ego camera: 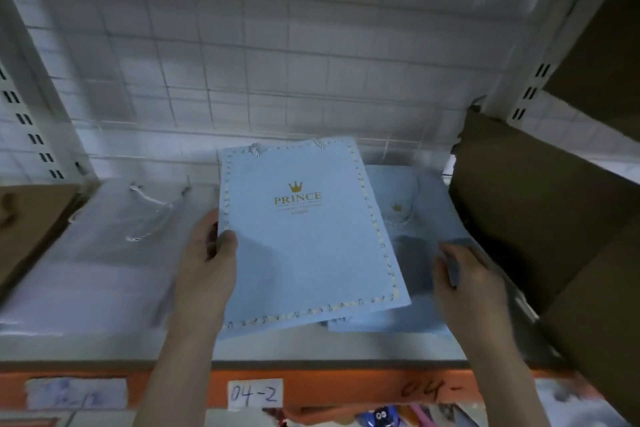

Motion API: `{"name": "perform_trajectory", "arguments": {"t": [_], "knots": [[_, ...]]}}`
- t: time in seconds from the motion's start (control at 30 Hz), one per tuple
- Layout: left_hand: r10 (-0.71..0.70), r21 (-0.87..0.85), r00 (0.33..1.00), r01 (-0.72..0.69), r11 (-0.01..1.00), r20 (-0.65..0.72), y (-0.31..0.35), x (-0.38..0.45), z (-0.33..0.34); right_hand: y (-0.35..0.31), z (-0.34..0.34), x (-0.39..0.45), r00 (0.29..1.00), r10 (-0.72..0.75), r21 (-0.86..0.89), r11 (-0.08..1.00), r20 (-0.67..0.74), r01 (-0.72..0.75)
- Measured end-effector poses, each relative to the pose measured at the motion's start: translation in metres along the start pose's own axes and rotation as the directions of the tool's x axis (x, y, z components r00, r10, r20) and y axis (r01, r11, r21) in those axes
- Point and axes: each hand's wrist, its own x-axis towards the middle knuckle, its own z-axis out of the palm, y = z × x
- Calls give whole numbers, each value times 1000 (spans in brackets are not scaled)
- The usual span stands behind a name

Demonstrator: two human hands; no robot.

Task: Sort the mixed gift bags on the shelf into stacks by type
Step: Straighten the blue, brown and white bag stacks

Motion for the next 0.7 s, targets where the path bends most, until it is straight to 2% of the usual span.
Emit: {"name": "perform_trajectory", "arguments": {"t": [0.13,0.23,0.3,0.4,0.47,0.53,0.7], "knots": [[51,52,998,-52,997,24,1,-18,68,38,-21,12,995,80,38,996,51,-82],[80,184,995,-91,979,67,1,-30,108,52,-27,19,989,112,116,985,101,-124],[104,264,992,-120,957,71,-2,-36,127,56,-25,22,984,124,105,985,124,-138],[175,406,984,-178,896,46,-11,-44,141,53,-19,22,963,149,75,983,223,-170],[233,532,972,-208,821,21,-20,-43,144,51,-17,22,956,136,55,986,260,-155],[220,612,975,-190,768,26,-25,-41,147,49,-17,22,959,118,24,991,259,-129],[175,585,978,-210,783,116,-23,-35,147,40,-19,26,973,70,-27,997,218,-66]]}}
